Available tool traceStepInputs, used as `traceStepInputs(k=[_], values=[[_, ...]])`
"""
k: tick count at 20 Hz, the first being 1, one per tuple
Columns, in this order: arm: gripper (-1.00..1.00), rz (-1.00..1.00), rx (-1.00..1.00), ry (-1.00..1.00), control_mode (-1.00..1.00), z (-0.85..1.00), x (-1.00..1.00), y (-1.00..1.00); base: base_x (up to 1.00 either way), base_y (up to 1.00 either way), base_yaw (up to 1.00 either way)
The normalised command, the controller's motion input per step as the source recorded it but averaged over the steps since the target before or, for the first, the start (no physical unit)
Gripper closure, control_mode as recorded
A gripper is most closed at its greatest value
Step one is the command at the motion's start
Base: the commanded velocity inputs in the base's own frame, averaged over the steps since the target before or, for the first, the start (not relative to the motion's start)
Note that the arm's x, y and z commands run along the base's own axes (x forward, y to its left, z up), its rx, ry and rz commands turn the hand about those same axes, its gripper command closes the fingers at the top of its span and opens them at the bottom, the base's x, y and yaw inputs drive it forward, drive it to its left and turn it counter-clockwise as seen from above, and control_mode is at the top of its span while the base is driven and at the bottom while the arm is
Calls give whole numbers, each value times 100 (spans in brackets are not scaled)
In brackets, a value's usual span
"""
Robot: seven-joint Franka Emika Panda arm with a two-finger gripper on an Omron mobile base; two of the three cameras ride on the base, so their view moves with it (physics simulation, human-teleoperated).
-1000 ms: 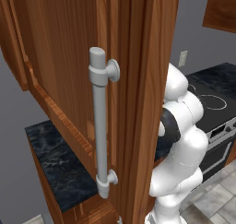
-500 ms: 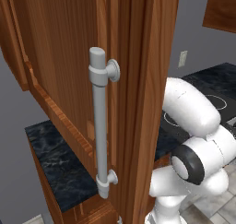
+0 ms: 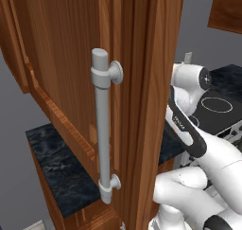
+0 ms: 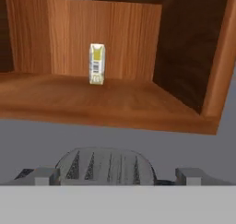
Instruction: Pick the boxed drink from the counter and place it in the open cabinet.
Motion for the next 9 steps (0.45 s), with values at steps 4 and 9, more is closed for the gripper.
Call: traceStepInputs(k=[4,9], values=[[-100,0,0,0,-100,-100,-100,-100,0,0,0],[-100,1,0,-10,-100,-100,-100,-100,0,0,0]])
